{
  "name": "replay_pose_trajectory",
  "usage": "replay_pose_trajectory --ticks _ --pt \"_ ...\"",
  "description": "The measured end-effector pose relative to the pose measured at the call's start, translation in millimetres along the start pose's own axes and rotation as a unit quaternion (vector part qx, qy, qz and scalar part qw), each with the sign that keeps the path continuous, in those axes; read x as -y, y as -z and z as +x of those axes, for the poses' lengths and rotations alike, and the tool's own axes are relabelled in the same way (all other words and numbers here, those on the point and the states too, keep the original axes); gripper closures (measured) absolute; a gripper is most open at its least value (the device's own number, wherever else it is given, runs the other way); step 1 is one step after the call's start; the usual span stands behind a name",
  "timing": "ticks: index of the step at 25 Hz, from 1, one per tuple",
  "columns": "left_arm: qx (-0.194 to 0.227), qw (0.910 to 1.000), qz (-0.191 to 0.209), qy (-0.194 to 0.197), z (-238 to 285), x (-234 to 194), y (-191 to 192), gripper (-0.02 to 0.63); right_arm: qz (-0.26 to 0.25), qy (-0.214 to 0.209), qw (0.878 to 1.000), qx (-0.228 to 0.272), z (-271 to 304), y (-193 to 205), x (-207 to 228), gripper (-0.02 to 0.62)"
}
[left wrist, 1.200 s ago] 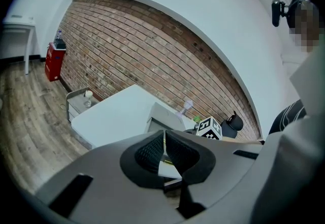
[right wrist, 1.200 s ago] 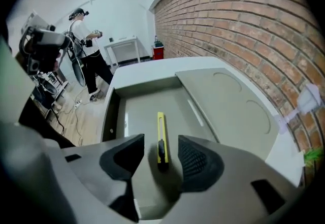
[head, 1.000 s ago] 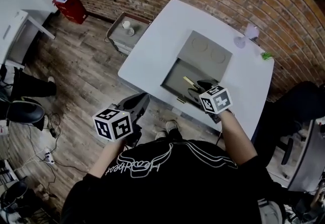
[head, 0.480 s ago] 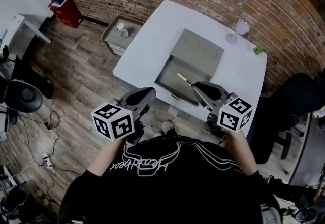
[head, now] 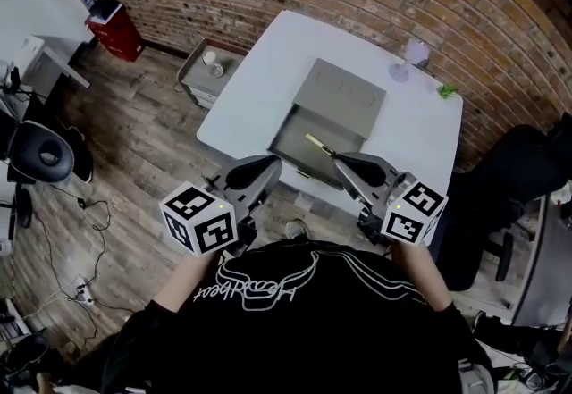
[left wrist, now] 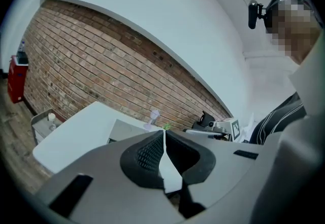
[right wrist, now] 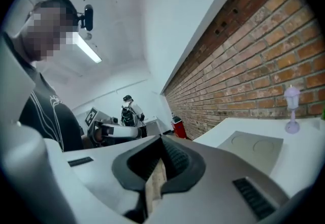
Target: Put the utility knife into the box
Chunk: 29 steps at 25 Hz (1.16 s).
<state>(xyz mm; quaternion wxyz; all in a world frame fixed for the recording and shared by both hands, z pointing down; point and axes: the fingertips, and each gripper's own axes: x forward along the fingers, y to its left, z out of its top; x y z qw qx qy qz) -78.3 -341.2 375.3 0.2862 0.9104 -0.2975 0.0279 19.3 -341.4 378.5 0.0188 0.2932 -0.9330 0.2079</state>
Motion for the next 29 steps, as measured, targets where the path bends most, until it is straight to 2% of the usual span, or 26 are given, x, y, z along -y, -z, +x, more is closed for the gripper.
replay_pose_trajectory --ticks 3,7,19,29 --pt "-0.002 0.9999 0.016 -0.006 -1.0 2.2 -3.6 0.569 -0.02 -0.01 1.0 0.004 0.9 -8.4 -9.7 0.595" --pt "-0.003 0.9998 0.021 -0.003 -0.2 3.5 -6.7 0.569 -0.045 0.003 0.999 0.0 1.1 -12.5 -7.8 0.594" --pt "-0.019 0.9997 0.014 -0.003 7.1 -5.6 1.6 0.569 -0.024 0.002 1.0 -0.015 7.9 -0.8 5.5 0.594" --pt "-0.031 0.9992 0.025 -0.007 13.9 0.0 7.3 0.569 -0.022 -0.002 1.0 -0.016 5.6 1.2 7.8 0.594"
